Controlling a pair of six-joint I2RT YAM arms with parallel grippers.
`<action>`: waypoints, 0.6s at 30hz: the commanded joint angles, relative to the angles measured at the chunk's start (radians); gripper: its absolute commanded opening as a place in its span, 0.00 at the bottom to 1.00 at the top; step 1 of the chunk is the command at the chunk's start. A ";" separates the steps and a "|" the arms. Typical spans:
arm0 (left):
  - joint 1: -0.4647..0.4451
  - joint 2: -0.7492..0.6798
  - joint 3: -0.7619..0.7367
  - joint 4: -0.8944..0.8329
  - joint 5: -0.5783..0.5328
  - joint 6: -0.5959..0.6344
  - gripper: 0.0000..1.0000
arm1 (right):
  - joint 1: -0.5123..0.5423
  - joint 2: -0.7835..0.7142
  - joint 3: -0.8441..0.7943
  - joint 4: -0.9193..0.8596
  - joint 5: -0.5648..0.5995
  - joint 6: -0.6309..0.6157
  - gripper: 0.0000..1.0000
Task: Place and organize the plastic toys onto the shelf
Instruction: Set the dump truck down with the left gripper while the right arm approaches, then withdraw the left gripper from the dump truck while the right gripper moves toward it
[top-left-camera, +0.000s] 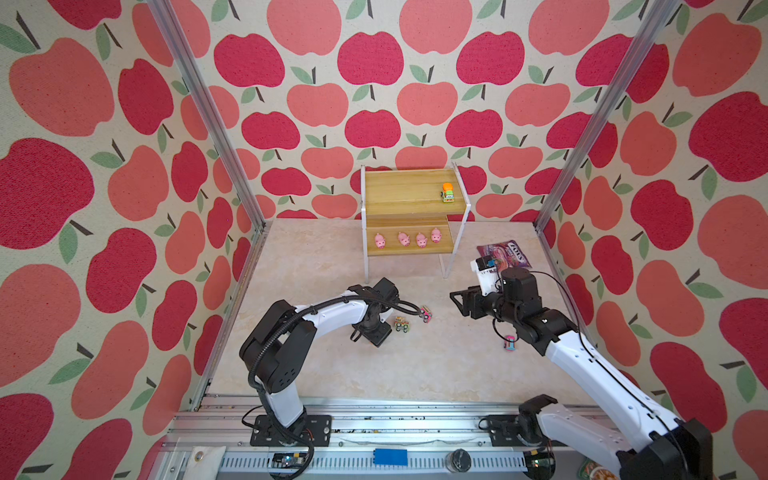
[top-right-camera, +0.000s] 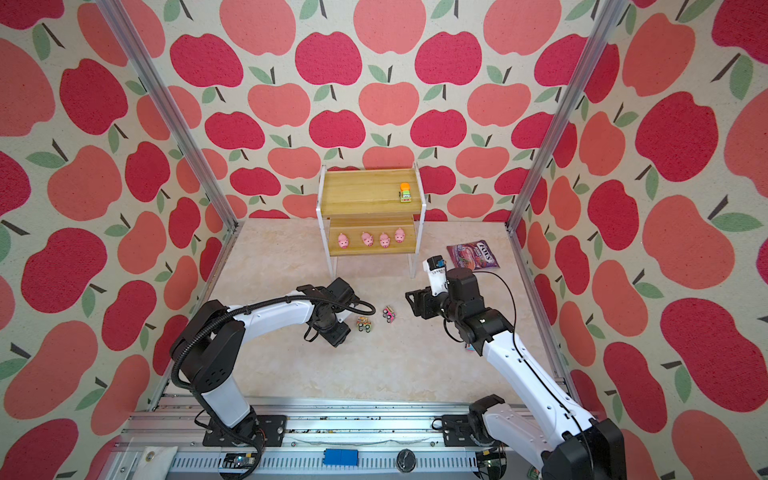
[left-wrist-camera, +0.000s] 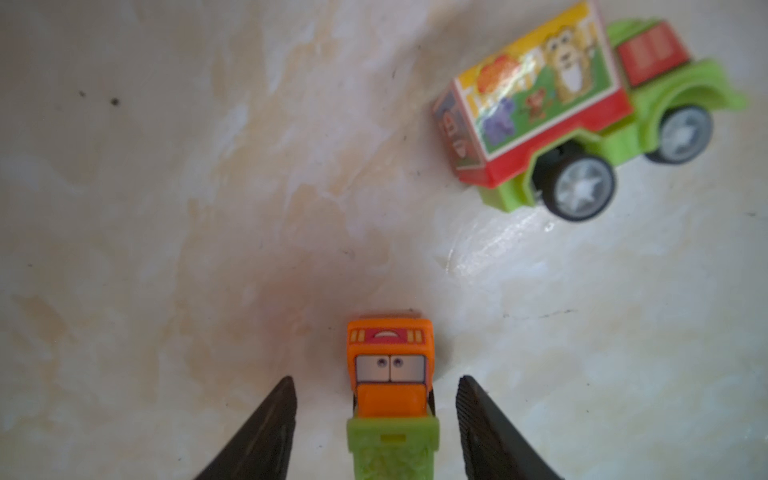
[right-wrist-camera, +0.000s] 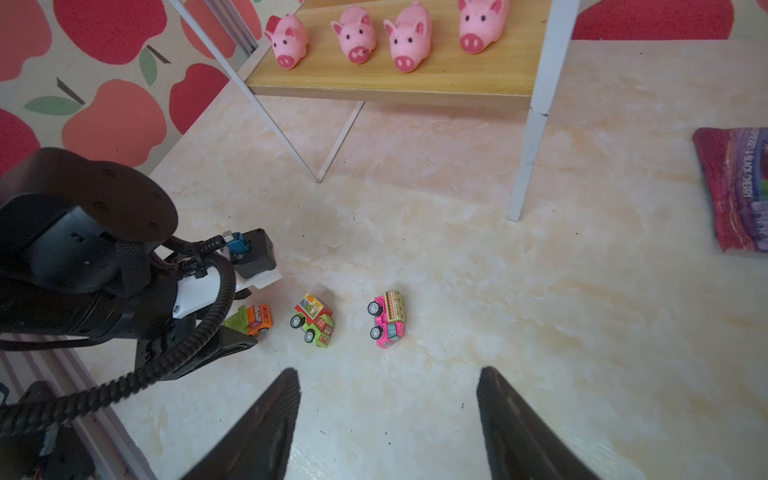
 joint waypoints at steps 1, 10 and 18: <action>0.020 -0.088 -0.017 0.005 0.015 -0.002 0.75 | 0.039 -0.012 -0.026 0.092 -0.052 -0.126 0.72; 0.067 -0.255 -0.049 -0.036 0.114 -0.053 0.88 | 0.063 0.047 0.003 0.189 -0.061 -0.278 0.74; 0.051 -0.197 -0.071 -0.040 0.087 -0.142 0.90 | 0.067 0.040 0.015 0.221 -0.058 -0.292 0.74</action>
